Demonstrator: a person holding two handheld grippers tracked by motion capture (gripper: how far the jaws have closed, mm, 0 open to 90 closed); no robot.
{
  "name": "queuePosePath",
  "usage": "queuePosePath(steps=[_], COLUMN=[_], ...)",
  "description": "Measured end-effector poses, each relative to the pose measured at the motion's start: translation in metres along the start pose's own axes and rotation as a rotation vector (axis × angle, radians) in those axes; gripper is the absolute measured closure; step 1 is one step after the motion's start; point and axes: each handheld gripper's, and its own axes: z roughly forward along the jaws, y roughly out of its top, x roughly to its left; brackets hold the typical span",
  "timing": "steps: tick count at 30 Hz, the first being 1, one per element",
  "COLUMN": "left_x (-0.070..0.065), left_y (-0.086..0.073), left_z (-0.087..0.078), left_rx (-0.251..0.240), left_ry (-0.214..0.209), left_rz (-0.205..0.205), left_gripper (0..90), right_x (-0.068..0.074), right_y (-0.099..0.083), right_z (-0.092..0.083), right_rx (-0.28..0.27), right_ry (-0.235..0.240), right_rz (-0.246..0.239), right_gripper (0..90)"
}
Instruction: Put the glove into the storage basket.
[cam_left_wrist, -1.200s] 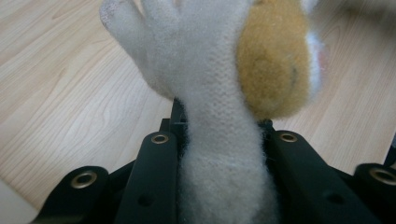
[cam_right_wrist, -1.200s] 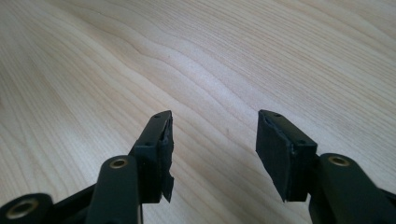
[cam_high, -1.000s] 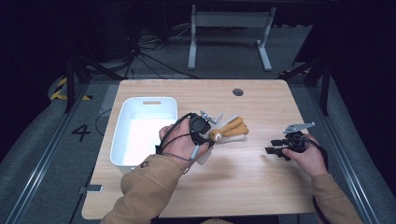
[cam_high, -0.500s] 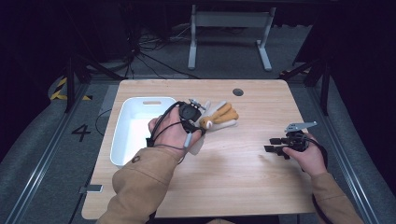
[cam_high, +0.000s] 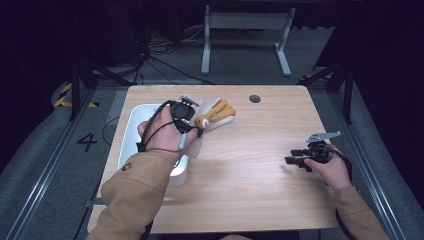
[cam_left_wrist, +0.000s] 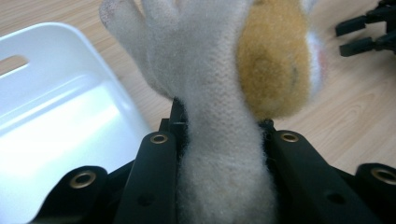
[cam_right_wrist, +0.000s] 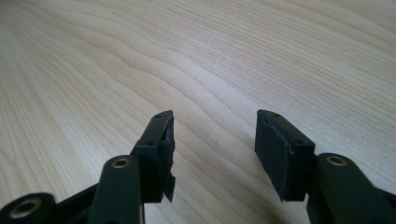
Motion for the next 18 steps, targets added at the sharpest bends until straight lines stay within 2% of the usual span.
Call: queuePosePath(steps=[6, 10, 18], left_x=[0.017, 0.029, 0.047], left_y=[-0.002, -0.004, -0.009], left_z=[-0.011, -0.014, -0.019], left_rx=[0.005, 0.009, 0.027], left_ry=[0.049, 0.041, 0.09], left_rz=[-0.064, -0.129, -0.212], left_gripper=[72.3, 72.2, 72.2], right_x=[0.0, 0.0, -0.001], right_y=[-0.002, -0.003, -0.006], right_z=[-0.002, -0.002, -0.004], right_rx=[-0.004, 0.001, -0.001], right_ry=[-0.001, -0.007, -0.014], right_rz=[0.006, 0.009, 0.015], right_gripper=[48.0, 47.9, 47.7])
